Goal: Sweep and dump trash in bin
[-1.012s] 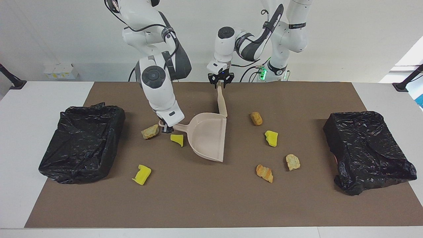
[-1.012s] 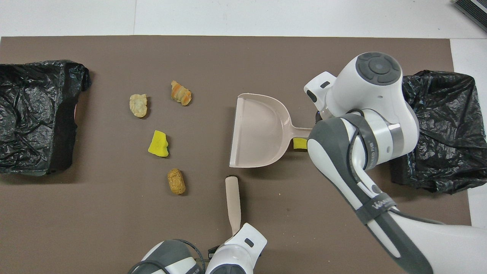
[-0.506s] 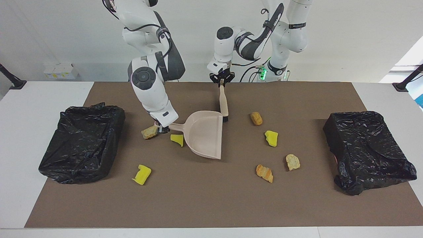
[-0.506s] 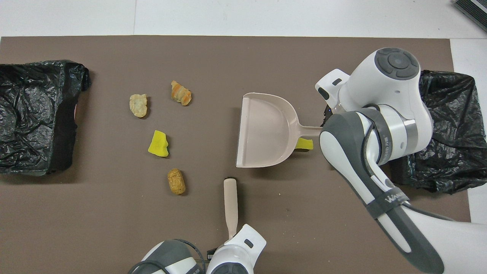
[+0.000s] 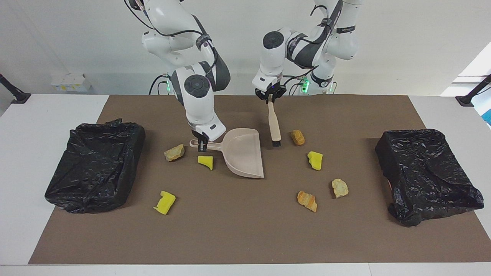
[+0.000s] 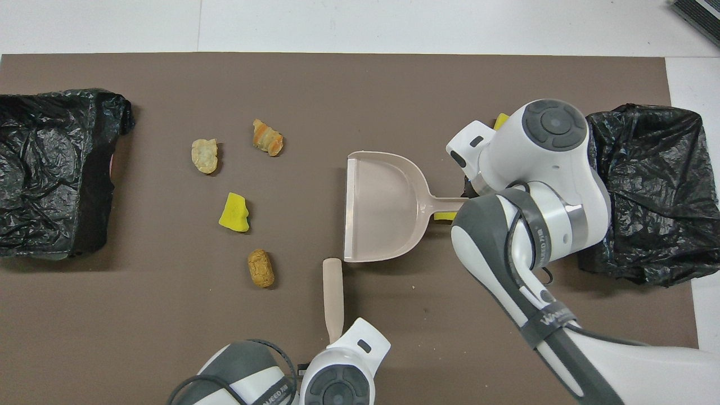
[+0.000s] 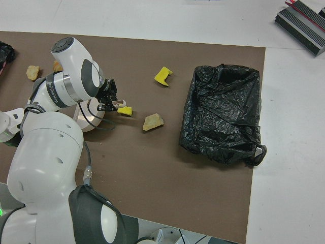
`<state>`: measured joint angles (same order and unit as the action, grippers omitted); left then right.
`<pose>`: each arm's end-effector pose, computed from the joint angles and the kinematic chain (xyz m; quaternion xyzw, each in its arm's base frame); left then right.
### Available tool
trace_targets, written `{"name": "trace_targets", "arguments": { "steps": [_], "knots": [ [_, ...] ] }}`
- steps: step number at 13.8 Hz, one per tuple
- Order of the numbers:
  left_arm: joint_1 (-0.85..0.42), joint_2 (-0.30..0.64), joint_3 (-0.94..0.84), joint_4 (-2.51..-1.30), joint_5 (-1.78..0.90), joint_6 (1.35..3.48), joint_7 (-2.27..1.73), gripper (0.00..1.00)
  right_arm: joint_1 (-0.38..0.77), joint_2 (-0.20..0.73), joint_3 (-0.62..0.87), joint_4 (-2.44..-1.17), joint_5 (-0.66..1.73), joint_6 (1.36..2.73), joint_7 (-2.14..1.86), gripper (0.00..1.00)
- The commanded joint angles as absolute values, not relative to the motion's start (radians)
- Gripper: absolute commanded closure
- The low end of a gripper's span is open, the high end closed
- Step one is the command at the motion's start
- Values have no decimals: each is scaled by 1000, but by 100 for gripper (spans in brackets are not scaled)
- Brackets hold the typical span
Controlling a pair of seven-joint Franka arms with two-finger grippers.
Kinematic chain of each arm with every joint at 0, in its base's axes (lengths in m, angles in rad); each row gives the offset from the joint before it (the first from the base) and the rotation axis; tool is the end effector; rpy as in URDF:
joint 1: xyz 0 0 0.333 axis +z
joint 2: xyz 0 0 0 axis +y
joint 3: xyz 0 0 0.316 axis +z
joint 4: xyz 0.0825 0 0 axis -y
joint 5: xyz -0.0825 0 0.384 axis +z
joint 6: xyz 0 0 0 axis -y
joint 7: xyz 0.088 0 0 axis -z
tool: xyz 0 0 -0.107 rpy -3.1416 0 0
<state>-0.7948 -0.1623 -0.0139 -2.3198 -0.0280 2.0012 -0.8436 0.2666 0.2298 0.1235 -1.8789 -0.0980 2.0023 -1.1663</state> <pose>0.3205 -0.3384 0.3949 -0.9966 -0.0244 0.0611 0.0499 0.5589 0.2199 0.3814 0.6954 0.7162 -0.0592 0.0074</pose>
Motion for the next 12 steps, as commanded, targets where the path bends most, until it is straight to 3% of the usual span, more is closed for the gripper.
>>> {"name": "trace_targets", "arguments": {
  "steps": [1,12],
  "knots": [
    [-715,-178,-23,-2324,17,1970,-835,100,270,202,126,-1928,-124,2043,-1138,100],
    [-439,-186,-25,-2364,89,1954,-838,100,304,213,126,-1948,-183,2052,-1074,100]
  ]
}}
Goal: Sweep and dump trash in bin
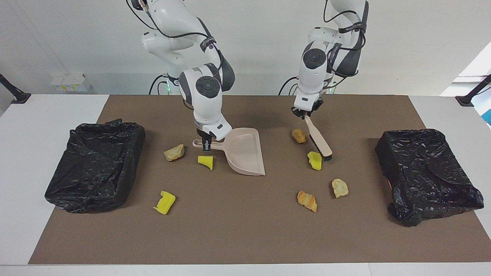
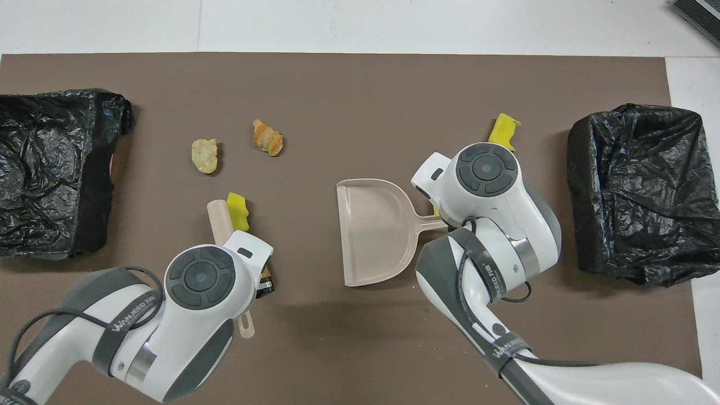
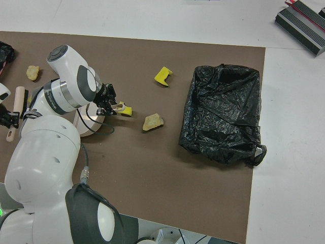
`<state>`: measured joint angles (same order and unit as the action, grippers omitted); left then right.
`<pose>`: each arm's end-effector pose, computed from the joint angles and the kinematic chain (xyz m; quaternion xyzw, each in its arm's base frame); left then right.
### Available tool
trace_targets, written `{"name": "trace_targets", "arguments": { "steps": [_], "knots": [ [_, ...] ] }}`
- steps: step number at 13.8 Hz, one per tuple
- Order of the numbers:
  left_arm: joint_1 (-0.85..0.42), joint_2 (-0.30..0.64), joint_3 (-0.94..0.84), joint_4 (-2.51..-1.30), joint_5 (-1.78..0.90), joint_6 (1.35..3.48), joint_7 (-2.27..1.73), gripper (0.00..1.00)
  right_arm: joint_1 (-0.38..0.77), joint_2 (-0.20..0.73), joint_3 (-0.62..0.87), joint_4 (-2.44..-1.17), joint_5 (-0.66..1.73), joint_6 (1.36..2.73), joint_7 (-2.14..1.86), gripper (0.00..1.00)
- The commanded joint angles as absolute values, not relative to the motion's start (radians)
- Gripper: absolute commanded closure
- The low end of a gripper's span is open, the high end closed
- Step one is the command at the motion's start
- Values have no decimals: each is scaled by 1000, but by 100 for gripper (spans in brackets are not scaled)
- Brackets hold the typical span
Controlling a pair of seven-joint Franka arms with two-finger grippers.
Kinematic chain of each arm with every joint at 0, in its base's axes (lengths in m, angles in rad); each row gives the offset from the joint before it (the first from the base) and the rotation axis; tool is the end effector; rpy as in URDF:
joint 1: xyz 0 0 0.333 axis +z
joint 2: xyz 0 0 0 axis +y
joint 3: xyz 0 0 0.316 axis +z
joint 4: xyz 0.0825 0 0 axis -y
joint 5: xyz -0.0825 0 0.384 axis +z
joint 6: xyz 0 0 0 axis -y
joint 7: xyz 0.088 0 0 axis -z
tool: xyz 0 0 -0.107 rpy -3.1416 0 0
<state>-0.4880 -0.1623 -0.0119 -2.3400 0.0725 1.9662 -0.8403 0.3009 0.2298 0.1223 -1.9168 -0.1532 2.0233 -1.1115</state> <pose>0.4029 -0.2147 0.3840 -0.9823 -0.1513 0.0624 0.0912 0.5462 0.2332 0.3663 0.6914 0.7180 -0.0744 0.0293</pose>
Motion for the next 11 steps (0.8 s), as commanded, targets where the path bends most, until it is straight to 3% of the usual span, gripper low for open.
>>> {"name": "trace_targets", "arguments": {
  "steps": [1,7,11],
  "knots": [
    [-431,-186,-25,-2376,87,1963,-836,100,304,213,126,-1948,-183,2051,-1068,100],
    [-451,-150,-29,-2381,42,2006,-758,100,304,215,127,-1945,-183,2052,-1046,100],
    [-534,-118,-31,-2369,-43,2080,-730,100,304,215,127,-1944,-183,2051,-1032,100]
  ]
}}
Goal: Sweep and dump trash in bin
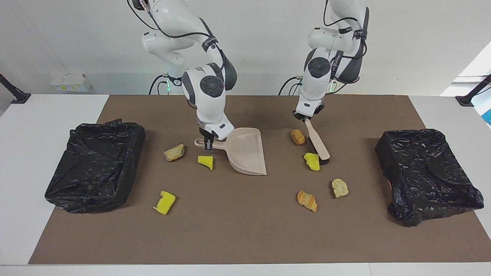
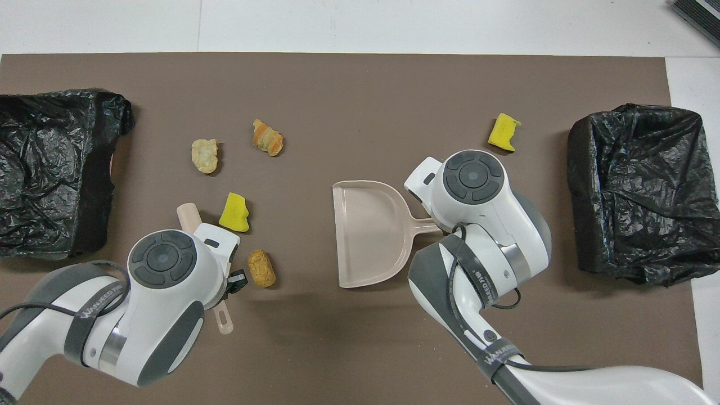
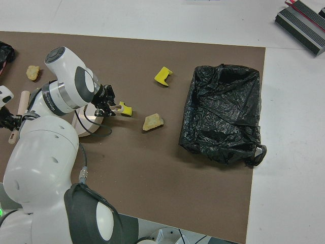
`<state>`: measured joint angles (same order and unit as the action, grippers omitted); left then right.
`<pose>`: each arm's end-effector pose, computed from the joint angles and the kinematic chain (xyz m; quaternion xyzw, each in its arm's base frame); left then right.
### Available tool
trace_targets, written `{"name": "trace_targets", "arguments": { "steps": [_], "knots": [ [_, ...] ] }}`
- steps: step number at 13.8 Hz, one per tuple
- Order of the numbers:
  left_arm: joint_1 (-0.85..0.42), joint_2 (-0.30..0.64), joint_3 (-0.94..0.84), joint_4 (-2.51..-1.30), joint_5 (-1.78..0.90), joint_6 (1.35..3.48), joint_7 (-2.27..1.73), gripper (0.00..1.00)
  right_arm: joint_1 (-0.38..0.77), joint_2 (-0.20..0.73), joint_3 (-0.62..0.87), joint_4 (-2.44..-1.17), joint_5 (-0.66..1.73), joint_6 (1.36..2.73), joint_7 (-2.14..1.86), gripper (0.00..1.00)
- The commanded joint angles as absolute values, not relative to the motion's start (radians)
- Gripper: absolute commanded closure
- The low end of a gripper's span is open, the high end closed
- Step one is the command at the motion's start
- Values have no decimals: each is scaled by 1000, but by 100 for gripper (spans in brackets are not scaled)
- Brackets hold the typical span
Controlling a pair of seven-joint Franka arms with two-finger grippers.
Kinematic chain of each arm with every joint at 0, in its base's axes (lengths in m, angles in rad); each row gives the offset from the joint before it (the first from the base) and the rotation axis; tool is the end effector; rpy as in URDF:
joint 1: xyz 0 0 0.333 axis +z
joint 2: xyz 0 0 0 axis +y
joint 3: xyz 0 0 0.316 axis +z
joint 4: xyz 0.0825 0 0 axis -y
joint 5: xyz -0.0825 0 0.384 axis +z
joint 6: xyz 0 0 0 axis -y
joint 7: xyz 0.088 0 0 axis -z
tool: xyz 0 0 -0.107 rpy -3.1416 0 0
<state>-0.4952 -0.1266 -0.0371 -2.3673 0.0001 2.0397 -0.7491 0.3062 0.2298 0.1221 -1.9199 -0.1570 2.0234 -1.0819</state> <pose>0.3955 -0.2330 0.3607 -0.9891 -0.1080 0.0791 0.0619 0.5443 0.2356 0.3649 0.6992 0.7101 -0.0758 0.0317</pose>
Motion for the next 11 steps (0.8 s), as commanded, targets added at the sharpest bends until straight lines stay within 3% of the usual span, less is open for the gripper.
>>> {"name": "trace_targets", "arguments": {
  "steps": [1,7,11],
  "knots": [
    [-557,-115,-31,-2365,-67,2091,-706,100,305,215,127,-1944,-183,2049,-1032,100],
    [-678,-92,-37,-2327,-212,2172,-652,100,304,218,127,-1941,-183,2051,-1031,100],
    [-738,-43,-41,-2212,-272,2166,-672,100,304,219,127,-1937,-183,2051,-1031,100]
  ]
}}
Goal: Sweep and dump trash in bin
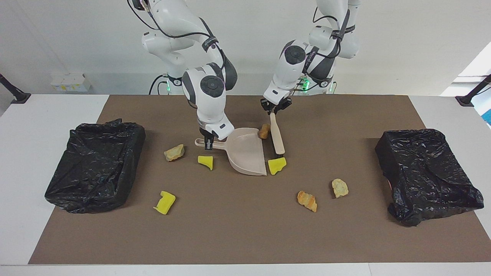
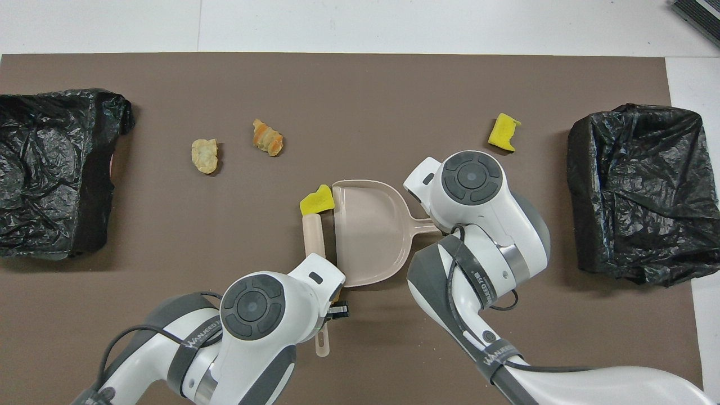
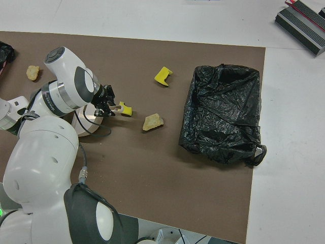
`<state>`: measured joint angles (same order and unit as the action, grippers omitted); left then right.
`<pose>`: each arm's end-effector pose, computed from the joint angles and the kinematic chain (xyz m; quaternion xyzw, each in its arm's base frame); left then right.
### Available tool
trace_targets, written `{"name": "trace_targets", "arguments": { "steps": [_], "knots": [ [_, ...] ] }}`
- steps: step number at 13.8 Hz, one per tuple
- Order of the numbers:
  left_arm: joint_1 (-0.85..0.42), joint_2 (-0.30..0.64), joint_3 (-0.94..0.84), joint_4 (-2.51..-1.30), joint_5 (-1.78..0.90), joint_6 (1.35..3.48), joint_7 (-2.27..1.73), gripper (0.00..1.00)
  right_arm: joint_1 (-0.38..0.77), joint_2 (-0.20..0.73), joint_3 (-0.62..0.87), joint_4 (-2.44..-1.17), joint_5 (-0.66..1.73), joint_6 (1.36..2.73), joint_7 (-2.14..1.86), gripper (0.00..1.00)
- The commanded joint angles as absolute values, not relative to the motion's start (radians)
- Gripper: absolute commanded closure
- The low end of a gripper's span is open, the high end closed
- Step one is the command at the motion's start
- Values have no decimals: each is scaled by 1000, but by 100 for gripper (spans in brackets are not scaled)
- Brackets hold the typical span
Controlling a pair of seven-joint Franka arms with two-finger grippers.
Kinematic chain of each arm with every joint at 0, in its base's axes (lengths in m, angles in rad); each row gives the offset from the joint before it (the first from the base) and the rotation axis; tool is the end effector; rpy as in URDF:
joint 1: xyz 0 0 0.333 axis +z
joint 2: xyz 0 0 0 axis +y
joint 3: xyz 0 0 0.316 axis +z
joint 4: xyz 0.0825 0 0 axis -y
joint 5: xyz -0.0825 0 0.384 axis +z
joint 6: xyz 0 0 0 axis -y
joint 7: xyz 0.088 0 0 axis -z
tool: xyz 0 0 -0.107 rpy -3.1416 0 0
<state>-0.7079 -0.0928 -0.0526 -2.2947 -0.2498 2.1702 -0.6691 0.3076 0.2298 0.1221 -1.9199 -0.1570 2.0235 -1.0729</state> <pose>0.3533 -0.3495 0.3864 0.9946 0.0266 -0.0769 0.0648 0.5440 0.2363 0.3650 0.7019 0.7075 -0.0756 0.0321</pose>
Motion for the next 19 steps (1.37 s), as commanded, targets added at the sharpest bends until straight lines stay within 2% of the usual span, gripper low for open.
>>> {"name": "trace_targets", "arguments": {
  "steps": [1,6,13,16,19],
  "knots": [
    [-738,-28,-40,-2177,-273,2160,-676,100,304,219,127,-1937,-183,2051,-1031,100],
    [-738,-51,-54,-2151,-270,2024,-831,100,304,219,127,-1937,-183,2051,-1031,100],
    [-726,-69,-57,-2152,-206,1974,-1193,100,304,219,127,-1937,-183,2051,-1031,100],
    [-736,-119,-60,-2219,-207,1950,-1213,100,304,219,127,-1939,-183,2051,-1031,100],
    [-758,-95,-63,-2256,-224,1979,-1198,100,304,219,127,-1939,-183,2051,-1031,100]
  ]
}}
